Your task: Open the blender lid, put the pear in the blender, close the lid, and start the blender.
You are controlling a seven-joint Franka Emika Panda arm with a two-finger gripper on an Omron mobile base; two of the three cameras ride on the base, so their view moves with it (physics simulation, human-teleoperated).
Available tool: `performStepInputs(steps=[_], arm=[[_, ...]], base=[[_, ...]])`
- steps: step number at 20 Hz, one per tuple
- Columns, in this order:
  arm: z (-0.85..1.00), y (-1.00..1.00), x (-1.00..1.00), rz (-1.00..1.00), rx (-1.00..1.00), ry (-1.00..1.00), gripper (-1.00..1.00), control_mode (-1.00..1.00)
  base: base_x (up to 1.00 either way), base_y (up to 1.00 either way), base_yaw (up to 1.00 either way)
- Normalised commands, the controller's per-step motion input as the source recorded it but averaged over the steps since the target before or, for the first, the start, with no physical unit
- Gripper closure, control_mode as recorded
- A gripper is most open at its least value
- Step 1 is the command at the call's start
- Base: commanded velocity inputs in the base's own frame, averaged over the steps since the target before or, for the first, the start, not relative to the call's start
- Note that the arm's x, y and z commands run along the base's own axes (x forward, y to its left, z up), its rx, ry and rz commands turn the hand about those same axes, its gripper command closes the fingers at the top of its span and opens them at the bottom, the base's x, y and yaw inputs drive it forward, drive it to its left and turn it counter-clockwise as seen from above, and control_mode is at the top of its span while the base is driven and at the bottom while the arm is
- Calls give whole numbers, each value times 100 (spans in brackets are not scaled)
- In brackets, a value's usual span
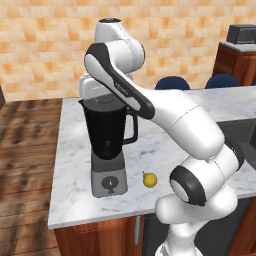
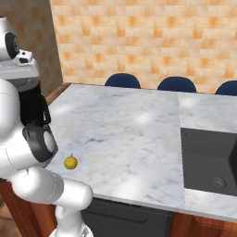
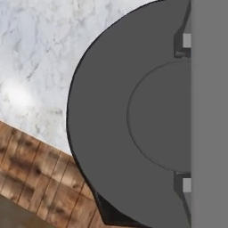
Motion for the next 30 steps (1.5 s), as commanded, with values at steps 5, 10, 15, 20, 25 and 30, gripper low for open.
performStepInputs(steps=[5, 10, 15, 20, 25, 30], arm=[[-33, 1, -15, 0, 0, 2, 100, -100], [0, 13, -10, 0, 0, 0, 100, -100], [14, 5, -9, 0, 0, -2, 100, -100], [86, -10, -6, 0, 0, -22, 100, -100], [98, -19, -9, 0, 0, -27, 100, -100], [46, -81, -24, 0, 1, -14, 100, -100]], base=[[0, 0, 0], [0, 0, 0], [0, 0, 0], [0, 0, 0], [0, 0, 0], [0, 0, 0]])
